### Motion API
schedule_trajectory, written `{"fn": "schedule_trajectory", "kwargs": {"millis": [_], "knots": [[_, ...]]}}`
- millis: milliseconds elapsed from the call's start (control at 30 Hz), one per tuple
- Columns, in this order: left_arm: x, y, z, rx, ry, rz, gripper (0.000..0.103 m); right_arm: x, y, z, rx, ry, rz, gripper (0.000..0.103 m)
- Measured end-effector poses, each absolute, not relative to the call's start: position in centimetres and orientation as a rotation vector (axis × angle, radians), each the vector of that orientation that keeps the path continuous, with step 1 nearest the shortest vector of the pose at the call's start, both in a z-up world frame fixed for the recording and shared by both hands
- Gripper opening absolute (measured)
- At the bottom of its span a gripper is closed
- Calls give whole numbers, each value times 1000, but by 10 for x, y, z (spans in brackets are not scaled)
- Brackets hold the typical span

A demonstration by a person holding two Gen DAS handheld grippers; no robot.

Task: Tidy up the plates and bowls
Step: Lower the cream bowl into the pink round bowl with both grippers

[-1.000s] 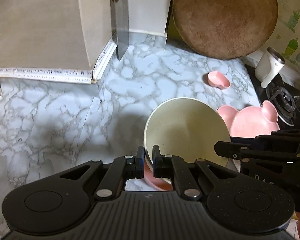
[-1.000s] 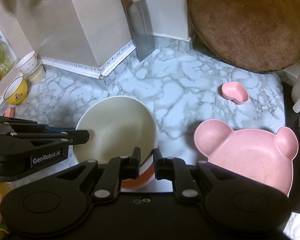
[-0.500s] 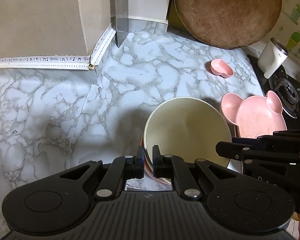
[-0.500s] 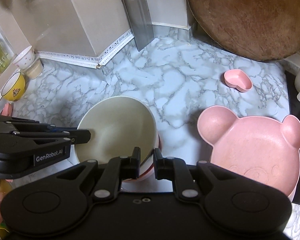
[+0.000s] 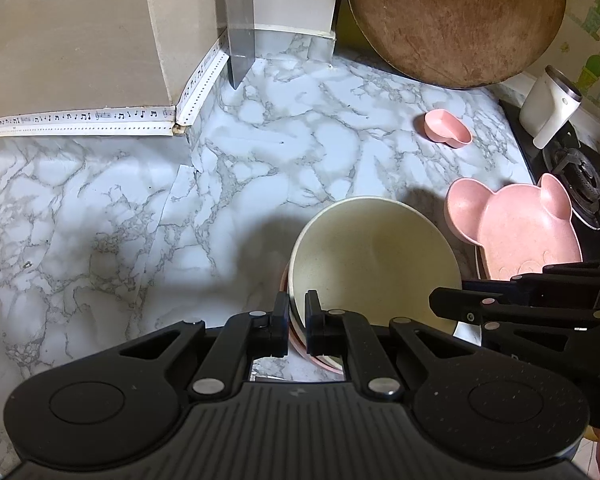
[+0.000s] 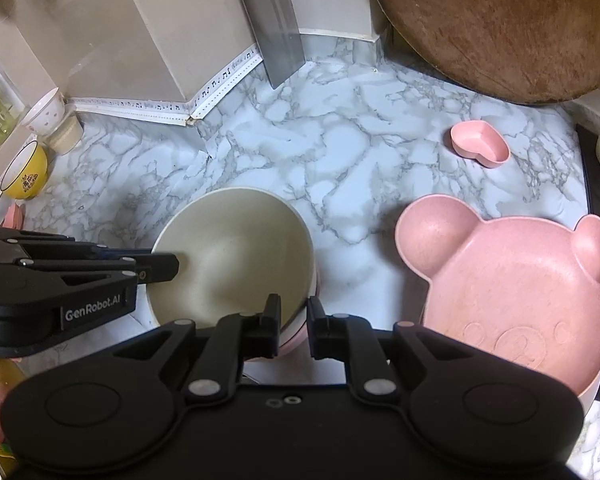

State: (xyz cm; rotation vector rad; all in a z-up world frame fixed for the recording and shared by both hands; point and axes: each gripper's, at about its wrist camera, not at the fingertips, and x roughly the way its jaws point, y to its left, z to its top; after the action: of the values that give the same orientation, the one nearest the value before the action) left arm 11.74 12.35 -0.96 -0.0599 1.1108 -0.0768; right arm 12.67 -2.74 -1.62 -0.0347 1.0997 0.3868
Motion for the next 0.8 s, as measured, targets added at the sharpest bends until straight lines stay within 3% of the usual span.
{"fn": "schedule_trajectory", "kwargs": {"millis": [800], "knots": [[118, 129, -6, -66, 1083, -72, 6, 127, -28, -10, -31, 1104, 392, 21]]}}
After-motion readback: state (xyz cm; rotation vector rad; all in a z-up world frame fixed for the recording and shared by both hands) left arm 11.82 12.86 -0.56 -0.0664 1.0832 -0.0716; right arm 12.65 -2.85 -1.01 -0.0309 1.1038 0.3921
